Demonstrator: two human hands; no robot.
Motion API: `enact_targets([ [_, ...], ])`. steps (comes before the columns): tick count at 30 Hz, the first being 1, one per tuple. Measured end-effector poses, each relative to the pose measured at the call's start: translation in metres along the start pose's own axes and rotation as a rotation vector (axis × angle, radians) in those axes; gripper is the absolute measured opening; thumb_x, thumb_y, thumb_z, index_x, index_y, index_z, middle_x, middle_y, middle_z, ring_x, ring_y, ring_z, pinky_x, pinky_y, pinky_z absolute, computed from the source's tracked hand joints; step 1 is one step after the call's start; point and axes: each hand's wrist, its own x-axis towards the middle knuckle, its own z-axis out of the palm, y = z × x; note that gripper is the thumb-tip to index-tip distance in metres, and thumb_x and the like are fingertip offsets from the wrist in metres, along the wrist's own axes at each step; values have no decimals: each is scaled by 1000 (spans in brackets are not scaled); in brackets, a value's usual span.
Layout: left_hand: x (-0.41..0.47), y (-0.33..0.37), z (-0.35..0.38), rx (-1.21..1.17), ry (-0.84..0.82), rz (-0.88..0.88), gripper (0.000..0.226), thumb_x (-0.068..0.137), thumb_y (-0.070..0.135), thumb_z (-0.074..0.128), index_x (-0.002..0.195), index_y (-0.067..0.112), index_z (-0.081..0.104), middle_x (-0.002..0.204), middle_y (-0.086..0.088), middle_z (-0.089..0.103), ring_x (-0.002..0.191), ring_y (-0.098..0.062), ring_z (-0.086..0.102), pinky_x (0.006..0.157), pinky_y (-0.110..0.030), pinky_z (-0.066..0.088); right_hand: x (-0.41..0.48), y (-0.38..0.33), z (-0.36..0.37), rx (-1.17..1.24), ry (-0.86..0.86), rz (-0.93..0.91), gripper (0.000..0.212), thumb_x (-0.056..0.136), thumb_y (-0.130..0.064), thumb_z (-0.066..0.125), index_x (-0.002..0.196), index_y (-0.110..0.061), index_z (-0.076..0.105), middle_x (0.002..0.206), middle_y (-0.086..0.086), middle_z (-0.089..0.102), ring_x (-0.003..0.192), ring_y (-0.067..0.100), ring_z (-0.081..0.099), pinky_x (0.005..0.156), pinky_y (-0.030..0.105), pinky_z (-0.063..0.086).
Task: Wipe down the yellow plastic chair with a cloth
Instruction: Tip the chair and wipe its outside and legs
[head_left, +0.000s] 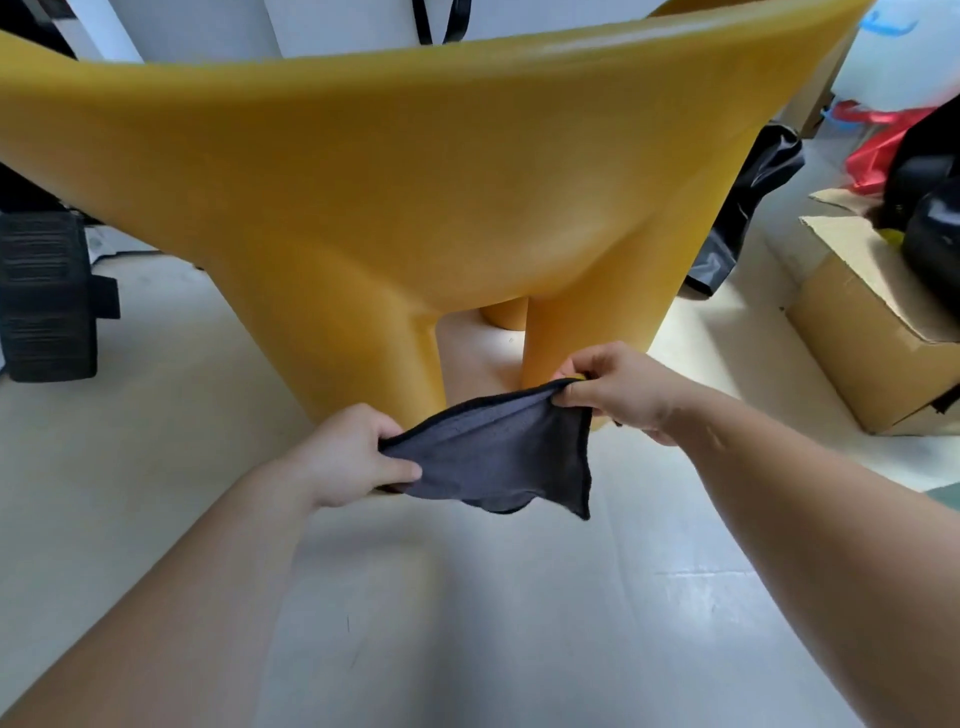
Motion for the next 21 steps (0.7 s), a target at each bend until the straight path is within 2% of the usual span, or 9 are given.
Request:
enact_targets([
  [4,-3,-19,10,-530,76,-80,11,87,8,75,94,0,72,84,-5,75,80,-20,68,69,-28,51,1,23,-1,342,-63,48,18,93,5,62,93,-12,67,86,7,68,77,19,66,71,31,57],
  [8,3,-26,26,-989,61,-113,23,103,7,51,121,8,65,116,-9,75,108,-25,72,91,-42,58,7,40,9,485,-27,126,27,97,0,63,116,-19,66,103,14,70,88,30,69,78,46,61],
  [10,15,-31,35,-943,175,-220,21,104,15,53,122,14,64,119,-7,73,110,-26,71,93,-46,57,12,44,18,527,15,164,41,96,-1,66,130,-22,59,111,18,71,89,33,71,80,48,62],
  [13,24,-27,42,-870,281,-384,16,98,18,64,113,13,67,116,-10,73,103,-28,71,87,-43,59,16,49,28,518,-50,254,56,89,10,67,131,-27,56,105,21,72,91,36,72,84,48,62],
  [15,23,-19,43,-911,250,-437,39,90,9,74,126,8,59,117,-12,70,105,-31,69,93,-45,57,13,51,31,394,-56,322,58,85,20,59,123,-24,61,102,22,69,93,35,68,85,44,62],
  [17,17,-7,41,-970,177,-462,77,85,-8,72,150,17,39,123,-13,63,108,-33,67,96,-48,55,9,50,29,241,83,347,49,81,22,50,102,-19,68,101,14,63,92,32,62,82,40,61],
  [18,12,0,39,-963,138,-454,82,84,-15,68,151,22,38,124,-16,62,107,-34,67,94,-48,55,5,47,27,199,160,343,46,79,20,47,93,-17,68,99,10,62,89,29,59,82,41,60],
  [20,6,18,37,-856,79,-394,68,81,-19,66,132,26,58,122,-19,65,107,-33,68,91,-43,57,-2,39,17,165,243,325,41,79,16,44,85,-17,69,99,5,64,82,24,59,82,43,59],
  [21,4,28,36,-771,65,-363,61,80,-17,67,122,26,65,119,-14,68,107,-28,68,88,-37,57,-7,34,10,137,259,319,40,81,13,44,84,-17,70,97,3,66,79,20,59,74,35,59],
])
